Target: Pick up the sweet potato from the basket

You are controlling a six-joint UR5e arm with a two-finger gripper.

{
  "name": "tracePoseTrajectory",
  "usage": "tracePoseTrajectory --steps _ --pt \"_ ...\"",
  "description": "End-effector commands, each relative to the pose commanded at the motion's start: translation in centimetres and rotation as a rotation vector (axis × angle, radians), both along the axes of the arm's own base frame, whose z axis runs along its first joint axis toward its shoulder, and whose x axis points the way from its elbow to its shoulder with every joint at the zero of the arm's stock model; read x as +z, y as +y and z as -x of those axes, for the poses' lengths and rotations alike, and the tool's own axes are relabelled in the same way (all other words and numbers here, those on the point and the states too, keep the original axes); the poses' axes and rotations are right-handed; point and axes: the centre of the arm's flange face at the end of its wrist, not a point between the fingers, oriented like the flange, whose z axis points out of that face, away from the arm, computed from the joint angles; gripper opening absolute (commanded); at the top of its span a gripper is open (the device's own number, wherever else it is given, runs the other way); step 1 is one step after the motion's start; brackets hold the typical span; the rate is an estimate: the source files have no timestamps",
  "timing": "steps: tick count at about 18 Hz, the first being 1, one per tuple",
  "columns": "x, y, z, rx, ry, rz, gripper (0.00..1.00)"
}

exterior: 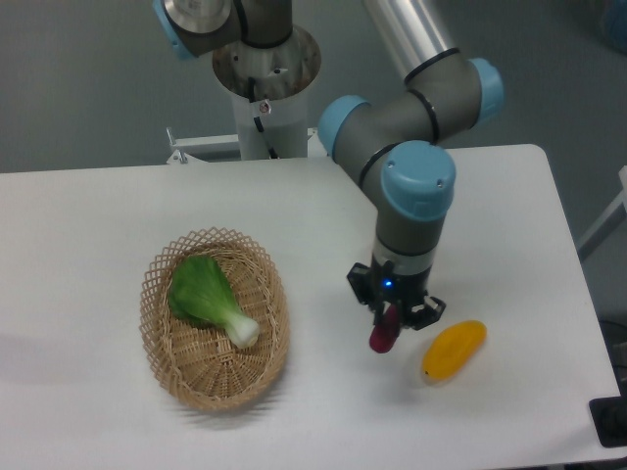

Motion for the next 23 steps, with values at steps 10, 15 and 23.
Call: tracePoseTrajectory --steps 10,15,23 --pt "0.0 -3.1 3.3 -0.075 0.024 0.018 0.13" --pt "0.0 -3.7 4.0 -0.114 0.035 0.046 0.13" --pt "-0.1 -4.4 4.6 -0.104 0.037 0.049 0.13"
